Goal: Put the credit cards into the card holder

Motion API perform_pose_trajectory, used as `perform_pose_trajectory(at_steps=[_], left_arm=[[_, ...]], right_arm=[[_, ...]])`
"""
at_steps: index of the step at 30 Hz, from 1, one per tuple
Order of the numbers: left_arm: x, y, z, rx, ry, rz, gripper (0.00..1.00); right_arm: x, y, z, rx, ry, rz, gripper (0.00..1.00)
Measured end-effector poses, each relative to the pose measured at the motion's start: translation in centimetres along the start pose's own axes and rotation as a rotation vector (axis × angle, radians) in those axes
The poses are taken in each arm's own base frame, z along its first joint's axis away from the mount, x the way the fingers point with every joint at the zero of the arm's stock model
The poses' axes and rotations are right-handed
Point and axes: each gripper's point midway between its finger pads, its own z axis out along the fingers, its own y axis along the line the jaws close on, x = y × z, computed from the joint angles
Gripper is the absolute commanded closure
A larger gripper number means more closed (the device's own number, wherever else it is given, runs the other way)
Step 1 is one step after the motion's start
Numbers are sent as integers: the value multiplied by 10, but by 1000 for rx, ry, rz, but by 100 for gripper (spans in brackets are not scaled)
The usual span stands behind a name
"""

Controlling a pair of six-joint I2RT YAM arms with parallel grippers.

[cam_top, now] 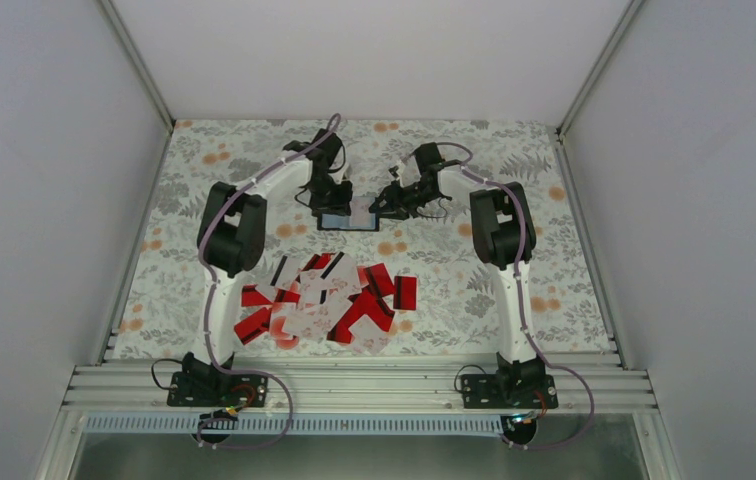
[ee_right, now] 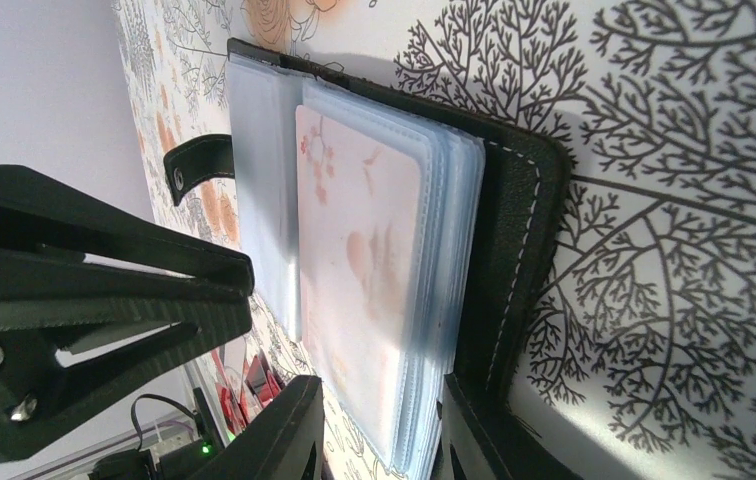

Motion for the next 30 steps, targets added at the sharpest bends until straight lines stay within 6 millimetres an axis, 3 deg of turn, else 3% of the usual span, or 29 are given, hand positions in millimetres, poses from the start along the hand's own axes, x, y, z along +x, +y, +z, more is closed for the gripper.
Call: perform_pose_trajectory(at_steps=[8, 22, 30], left_arm=[[-1, 6, 1, -33, -7, 24, 97], [1, 11, 10, -39, 7, 37, 98], [1, 11, 11, -38, 4, 50, 98]], right_arm=[[-2, 2, -1, -1, -3, -4, 70], [-6, 11, 1, -3, -7, -27, 71], [-3, 6, 7, -1, 8, -18, 71]])
